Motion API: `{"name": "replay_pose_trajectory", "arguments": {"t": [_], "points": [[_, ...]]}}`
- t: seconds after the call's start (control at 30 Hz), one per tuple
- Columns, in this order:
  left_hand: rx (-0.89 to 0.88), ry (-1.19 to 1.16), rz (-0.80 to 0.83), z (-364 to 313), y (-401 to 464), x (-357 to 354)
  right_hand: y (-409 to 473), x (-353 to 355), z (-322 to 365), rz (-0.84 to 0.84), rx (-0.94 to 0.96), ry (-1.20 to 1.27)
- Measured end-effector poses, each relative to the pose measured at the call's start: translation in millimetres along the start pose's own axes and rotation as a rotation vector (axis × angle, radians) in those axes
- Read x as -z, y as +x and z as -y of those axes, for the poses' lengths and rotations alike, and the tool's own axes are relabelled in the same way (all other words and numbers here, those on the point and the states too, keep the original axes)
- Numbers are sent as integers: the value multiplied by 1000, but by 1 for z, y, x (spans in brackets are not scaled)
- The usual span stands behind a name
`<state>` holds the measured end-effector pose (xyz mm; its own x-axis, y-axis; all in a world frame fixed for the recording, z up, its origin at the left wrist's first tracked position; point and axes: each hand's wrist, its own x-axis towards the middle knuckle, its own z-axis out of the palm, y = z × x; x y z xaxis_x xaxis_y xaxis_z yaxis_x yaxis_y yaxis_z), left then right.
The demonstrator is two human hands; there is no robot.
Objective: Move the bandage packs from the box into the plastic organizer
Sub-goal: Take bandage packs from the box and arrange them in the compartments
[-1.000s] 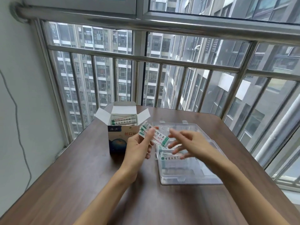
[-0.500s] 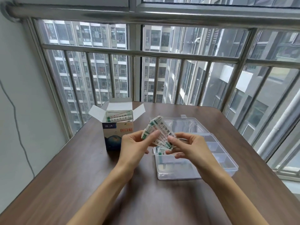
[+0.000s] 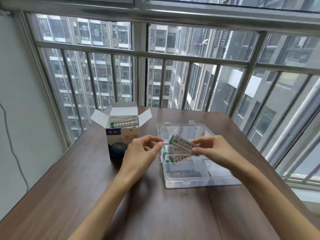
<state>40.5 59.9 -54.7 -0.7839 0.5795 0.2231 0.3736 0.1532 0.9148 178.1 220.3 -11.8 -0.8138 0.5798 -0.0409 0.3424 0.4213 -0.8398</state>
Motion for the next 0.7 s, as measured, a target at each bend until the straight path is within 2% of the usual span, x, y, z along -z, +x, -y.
{"name": "replay_pose_trajectory", "arguments": {"t": [0.17, 0.4, 0.5, 0.63, 0.7], "points": [[-26, 160, 42, 0, -5, -5, 5, -9, 4, -1, 76, -367], [-100, 288, 46, 1, -10, -8, 12, -6, 21, 156, 177, -886], [-124, 412, 61, -2, -13, -9, 14, -9, 26, 162, 217, -981], [-107, 493, 58, -4, -15, -11, 16, -14, 29, 62, 295, -1055], [-131, 520, 37, -3, -15, -11, 20, -16, 28, 81, 294, -1059]]}}
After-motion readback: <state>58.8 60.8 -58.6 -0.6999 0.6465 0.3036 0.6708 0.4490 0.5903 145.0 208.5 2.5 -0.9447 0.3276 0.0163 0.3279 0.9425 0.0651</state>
